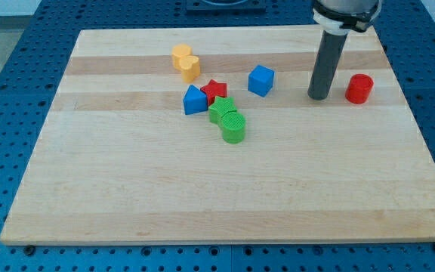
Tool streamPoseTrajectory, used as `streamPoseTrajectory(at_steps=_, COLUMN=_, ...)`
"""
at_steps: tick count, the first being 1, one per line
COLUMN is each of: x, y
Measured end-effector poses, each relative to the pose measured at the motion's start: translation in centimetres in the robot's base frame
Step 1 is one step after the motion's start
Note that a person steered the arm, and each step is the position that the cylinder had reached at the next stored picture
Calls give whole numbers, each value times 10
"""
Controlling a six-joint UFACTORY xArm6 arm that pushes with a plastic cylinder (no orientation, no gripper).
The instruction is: Separate the green blocks from the red star
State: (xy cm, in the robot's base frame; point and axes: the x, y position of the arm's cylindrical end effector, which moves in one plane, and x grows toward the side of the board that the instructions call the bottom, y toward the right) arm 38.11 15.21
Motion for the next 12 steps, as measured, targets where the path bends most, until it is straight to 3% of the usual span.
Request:
streamPoseTrajectory(at_steps=4, x=4, y=27)
streamPoseTrajectory(at_steps=5, x=18, y=-39)
streamPoseTrajectory(at_steps=6, x=20, y=-51)
streamPoseTrajectory(at_steps=7, x=70, y=-98)
streamPoseTrajectory(at_steps=8, x=80, y=-108)
streamPoseTrajectory(at_steps=9, x=69, y=-132)
streamPoseTrajectory(at_steps=10, x=17, y=-165)
streamPoseTrajectory(at_steps=11, x=15, y=-165)
streamPoseTrajectory(at_steps=12, x=-14, y=-163)
